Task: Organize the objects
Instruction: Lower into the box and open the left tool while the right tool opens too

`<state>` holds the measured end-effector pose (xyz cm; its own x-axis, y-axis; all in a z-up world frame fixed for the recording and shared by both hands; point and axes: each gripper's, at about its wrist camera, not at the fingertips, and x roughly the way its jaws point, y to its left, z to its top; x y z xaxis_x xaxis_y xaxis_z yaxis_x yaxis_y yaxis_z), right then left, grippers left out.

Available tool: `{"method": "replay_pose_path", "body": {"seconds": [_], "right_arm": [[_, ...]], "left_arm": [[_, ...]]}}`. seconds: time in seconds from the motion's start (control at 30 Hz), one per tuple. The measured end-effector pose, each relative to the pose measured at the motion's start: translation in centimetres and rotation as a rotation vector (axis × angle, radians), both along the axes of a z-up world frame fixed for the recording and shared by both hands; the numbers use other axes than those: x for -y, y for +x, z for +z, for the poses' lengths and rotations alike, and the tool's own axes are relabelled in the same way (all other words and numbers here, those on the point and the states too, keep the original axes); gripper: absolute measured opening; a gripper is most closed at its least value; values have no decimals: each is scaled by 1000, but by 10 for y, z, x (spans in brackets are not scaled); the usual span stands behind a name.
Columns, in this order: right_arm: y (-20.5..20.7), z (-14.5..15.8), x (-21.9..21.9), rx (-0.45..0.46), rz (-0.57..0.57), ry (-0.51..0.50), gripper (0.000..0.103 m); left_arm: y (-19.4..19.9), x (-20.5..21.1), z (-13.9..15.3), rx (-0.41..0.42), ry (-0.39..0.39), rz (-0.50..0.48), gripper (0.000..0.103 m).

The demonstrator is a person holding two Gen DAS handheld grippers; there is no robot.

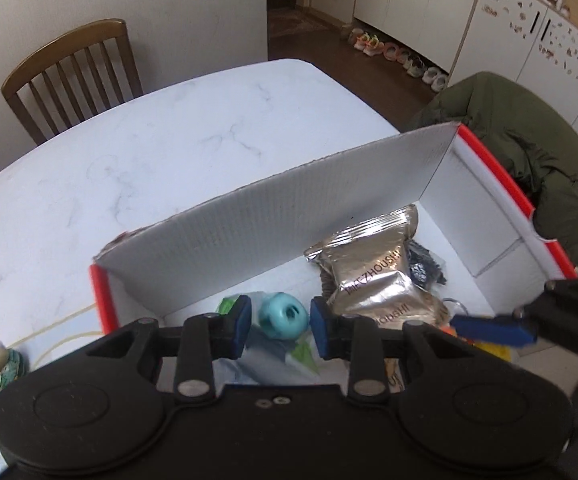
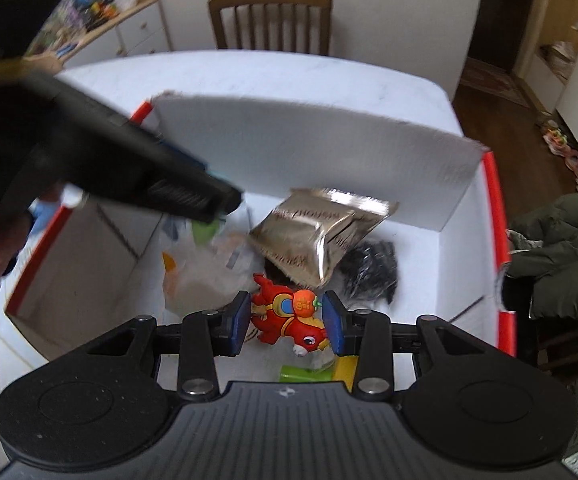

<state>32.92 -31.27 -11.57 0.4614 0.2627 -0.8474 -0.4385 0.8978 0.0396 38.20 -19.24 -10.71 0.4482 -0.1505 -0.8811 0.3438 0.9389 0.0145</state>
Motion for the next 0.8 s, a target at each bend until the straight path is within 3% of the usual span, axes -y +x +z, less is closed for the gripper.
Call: {"method": "replay_pose_path", "body": {"seconds": [0.5, 0.8], "right_arm": [[0, -13, 7, -54, 13, 8, 39], [-10, -1, 17, -54, -8, 56, 51]], "left_arm": [[10, 3, -21, -72, 5, 2, 34], [0, 1, -13, -59, -29, 18, 45]]}}
